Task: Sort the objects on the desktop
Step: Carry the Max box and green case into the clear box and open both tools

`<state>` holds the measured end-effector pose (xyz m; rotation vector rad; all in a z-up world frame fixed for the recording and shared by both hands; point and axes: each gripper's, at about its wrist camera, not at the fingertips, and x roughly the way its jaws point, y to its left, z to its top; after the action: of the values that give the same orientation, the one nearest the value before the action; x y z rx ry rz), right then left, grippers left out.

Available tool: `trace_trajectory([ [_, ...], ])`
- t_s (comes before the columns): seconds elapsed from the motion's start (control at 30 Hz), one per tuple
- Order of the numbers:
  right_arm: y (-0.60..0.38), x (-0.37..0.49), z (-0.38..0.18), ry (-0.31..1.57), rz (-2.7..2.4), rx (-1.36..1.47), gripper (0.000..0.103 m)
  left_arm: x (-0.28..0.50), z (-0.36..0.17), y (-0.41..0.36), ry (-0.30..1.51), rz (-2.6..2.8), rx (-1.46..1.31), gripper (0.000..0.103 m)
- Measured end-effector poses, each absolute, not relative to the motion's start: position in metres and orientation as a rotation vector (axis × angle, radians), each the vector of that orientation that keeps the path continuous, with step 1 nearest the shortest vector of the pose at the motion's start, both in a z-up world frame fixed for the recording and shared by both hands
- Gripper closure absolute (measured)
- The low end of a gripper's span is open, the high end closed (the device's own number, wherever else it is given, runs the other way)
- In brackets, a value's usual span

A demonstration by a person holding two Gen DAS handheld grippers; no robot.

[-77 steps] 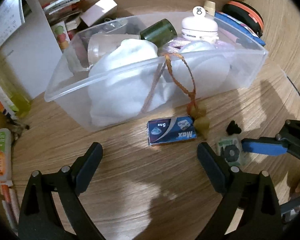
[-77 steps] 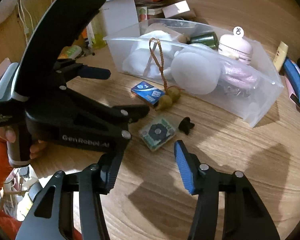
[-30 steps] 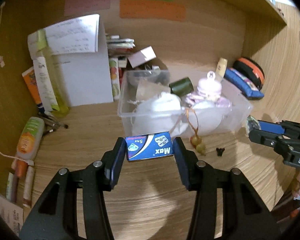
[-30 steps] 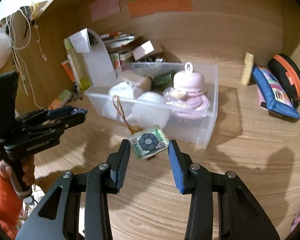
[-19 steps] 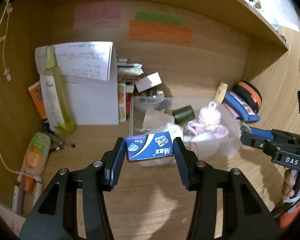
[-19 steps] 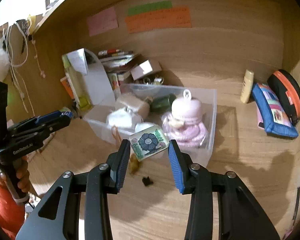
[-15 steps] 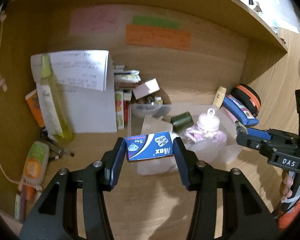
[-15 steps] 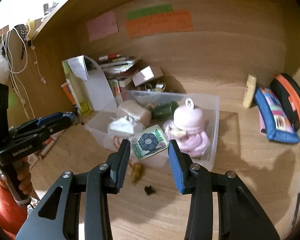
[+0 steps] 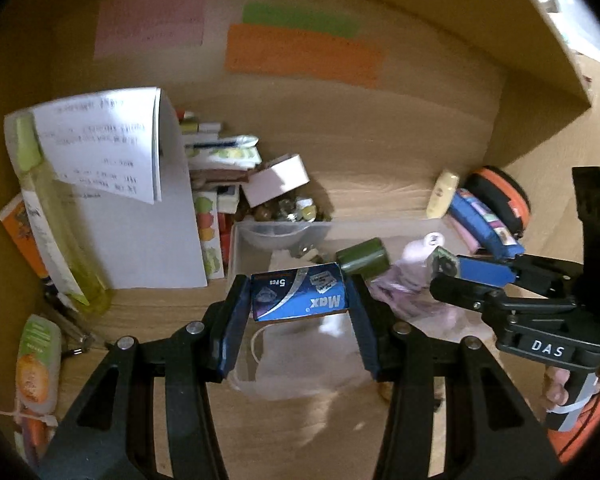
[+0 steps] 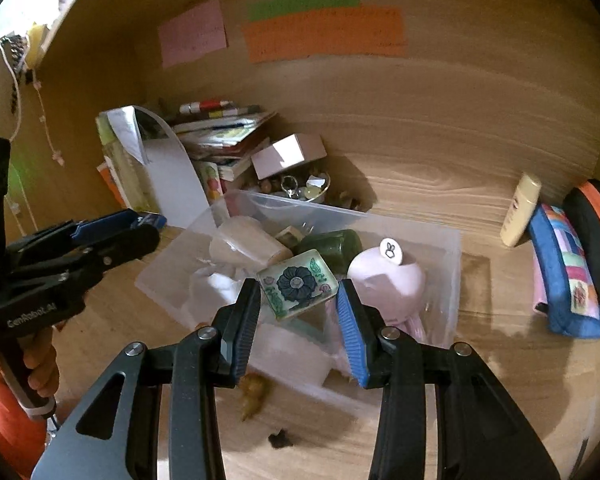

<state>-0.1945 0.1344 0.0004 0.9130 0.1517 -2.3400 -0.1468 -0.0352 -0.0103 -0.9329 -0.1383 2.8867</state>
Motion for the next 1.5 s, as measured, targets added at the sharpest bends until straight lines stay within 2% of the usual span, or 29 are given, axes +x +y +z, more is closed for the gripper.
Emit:
trace_trajectory([
  [0.33, 0.101, -0.227, -0.027, 0.224, -2.312, 1.003, 0.067, -0.167, -0.037, -0.041, -0.169, 2.86, -0.996, 0.055],
  [0.53, 0.093, -0.226, -0.034, 0.303, -2.346, 0.988, 0.067, -0.172, -0.046, -0.038, -0.119, 2.845, -1.02, 0.055],
  [0.93, 0.083, -0.217, -0.033, 0.41, -2.394, 0.947, 0.067, -0.167, -0.045, -0.032, -0.02, 2.892, -0.966, 0.055],
  [1.1, 0.086, -0.212, -0.022, 0.415, -2.434, 0.923, 0.067, -0.165, -0.041, -0.036, -0.043, 2.885, -0.95, 0.052],
  [1.17, 0.089, -0.209, -0.017, 0.408, -2.45, 0.912, 0.063, -0.163, -0.037, -0.037, -0.055, 2.88, -0.94, 0.046],
  [1.23, 0.096, -0.203, -0.01, 0.398, -2.483, 0.895, 0.049, -0.159, -0.033, -0.036, -0.046, 2.893, -0.926, 0.041],
  [1.3, 0.103, -0.198, -0.004, 0.39, -2.52, 0.87, 0.045, -0.154, -0.028, -0.034, -0.034, 2.9, -0.914, 0.037],
  [1.5, 0.124, -0.179, 0.01, 0.36, -2.595, 0.822, 0.044, -0.13, -0.015, -0.037, -0.078, 2.916, -0.879, 0.012],
])
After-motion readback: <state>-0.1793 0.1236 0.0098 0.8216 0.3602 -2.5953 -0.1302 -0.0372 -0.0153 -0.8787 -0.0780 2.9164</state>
